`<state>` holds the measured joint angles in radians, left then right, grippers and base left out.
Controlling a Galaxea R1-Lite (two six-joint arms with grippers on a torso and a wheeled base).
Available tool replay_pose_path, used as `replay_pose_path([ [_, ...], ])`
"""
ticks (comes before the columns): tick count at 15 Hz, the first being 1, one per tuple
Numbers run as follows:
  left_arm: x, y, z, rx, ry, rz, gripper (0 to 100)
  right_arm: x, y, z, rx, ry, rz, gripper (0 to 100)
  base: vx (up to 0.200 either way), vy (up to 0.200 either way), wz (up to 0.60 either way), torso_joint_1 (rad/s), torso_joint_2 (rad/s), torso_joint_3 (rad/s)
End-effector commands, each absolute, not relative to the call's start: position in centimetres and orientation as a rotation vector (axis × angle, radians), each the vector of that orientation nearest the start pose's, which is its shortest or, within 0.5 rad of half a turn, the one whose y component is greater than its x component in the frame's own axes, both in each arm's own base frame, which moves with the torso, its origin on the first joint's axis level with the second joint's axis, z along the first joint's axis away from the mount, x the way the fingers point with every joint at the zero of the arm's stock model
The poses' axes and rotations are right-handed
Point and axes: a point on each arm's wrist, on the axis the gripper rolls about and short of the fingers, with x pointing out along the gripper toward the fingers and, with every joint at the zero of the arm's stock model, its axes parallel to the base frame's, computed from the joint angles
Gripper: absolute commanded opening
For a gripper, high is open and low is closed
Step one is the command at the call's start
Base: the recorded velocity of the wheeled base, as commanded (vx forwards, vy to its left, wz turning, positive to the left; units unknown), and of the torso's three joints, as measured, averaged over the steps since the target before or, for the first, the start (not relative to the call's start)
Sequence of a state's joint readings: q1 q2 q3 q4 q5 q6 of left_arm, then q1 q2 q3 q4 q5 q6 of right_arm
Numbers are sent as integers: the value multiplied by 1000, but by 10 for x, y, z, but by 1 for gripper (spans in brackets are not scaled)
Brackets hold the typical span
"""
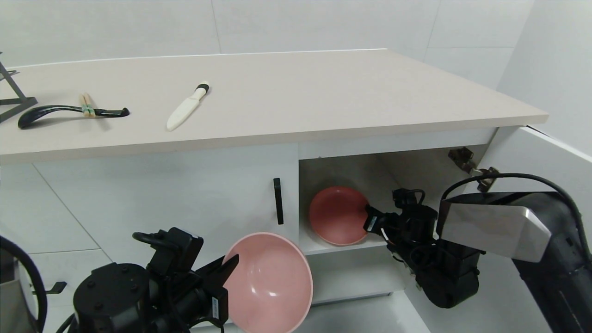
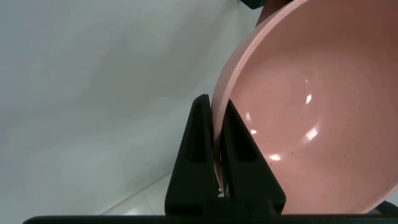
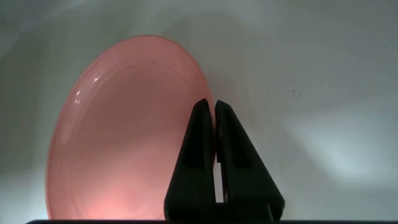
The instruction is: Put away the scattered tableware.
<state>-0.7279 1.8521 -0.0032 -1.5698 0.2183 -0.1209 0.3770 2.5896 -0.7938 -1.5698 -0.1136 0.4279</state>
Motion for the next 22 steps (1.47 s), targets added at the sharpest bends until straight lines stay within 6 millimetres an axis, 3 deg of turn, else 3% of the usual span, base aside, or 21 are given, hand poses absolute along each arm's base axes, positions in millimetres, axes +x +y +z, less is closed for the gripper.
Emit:
replay_pose_path([
  [1, 158, -134, 70, 14, 288, -487, 0, 369, 142, -69, 365, 283, 206, 0, 0, 0, 0, 0, 0, 0],
  [12, 157, -134, 68, 15, 294, -489, 0, 393, 152, -64, 398, 179, 202, 0, 0, 0, 0, 0, 0, 0],
  [13, 158, -134, 68, 15, 296, -489, 0, 393, 153, -64, 398, 178, 202, 100, 0, 0, 0, 0, 0, 0],
  [18, 157, -134, 69, 15, 292, -490, 0, 401, 152, -52, 401, 118, 151, 100, 0, 0, 0, 0, 0, 0],
  [19, 157, -135, 69, 17, 292, -492, 0, 393, 148, -15, 413, 68, 139, 100, 0, 0, 0, 0, 0, 0],
  [21, 152, -140, 71, 18, 279, -528, 0, 353, 147, 16, 384, 115, 178, 100, 0, 0, 0, 0, 0, 0],
  [22, 147, -145, 76, 20, 257, -565, 0, 323, 147, 25, 348, 171, 206, 100, 0, 0, 0, 0, 0, 0],
])
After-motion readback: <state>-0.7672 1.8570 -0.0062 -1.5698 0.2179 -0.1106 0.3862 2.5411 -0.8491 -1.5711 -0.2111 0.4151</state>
